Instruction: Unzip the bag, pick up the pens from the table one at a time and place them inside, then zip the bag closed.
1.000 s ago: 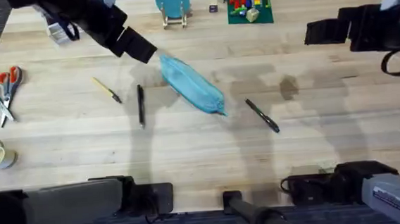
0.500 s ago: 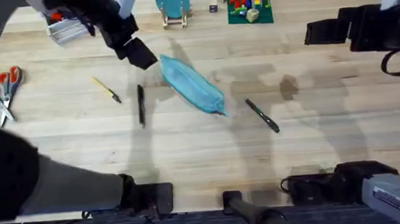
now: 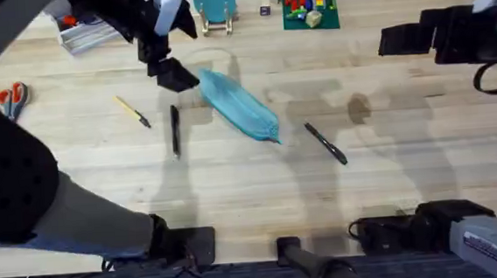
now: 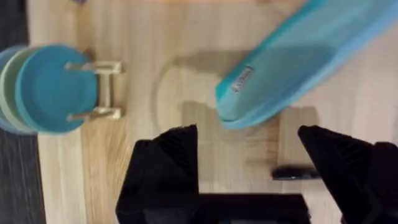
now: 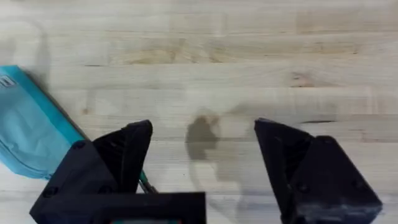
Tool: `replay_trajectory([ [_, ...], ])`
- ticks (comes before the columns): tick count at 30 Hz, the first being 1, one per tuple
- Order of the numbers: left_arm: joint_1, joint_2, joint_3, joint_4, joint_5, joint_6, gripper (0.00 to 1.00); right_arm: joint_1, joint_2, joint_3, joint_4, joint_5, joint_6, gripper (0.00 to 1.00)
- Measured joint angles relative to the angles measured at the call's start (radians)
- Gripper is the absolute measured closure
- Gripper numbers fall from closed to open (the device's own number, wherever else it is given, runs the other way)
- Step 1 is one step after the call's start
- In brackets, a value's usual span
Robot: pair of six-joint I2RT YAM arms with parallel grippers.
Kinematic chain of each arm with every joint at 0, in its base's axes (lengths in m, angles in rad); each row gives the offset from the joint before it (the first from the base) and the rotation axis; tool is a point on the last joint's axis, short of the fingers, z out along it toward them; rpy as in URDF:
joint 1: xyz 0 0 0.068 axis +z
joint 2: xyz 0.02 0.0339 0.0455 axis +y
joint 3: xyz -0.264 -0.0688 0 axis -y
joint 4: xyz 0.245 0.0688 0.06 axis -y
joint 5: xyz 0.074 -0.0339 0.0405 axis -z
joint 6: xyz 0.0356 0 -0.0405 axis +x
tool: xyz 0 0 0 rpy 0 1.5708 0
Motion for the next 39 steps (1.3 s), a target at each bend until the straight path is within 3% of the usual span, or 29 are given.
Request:
replay_trajectory([
  [11,0.026,0.081,0.006,-0.032,0.044,0.319,0.028,0.0,0.0,0.0,0.0,0.0,0.0,0.003],
  [19,0.026,0.168,0.006,0.05,0.052,0.41,0.083,0.0,0.0,0.0,0.0,0.0,0.0,0.003],
  [25,0.025,0.171,0.006,0.05,0.084,0.425,0.279,0.0,0.0,0.0,0.0,0.0,0.0,0.003],
  [32,0.025,0.172,0.006,0.034,0.105,0.429,0.432,0.0,0.0,0.0,0.0,0.0,0.0,0.004],
  [34,0.025,0.171,0.006,0.023,0.108,0.431,0.668,0.0,0.0,0.0,0.0,0.0,0.0,0.004],
  [37,0.025,0.172,0.006,0.007,0.107,0.431,0.931,0.0,0.0,0.0,0.0,0.0,0.0,0.003],
  [39,0.025,0.171,0.006,0.001,0.105,0.431,0.955,0.0,0.0,0.0,0.0,0.0,0.0,0.003],
])
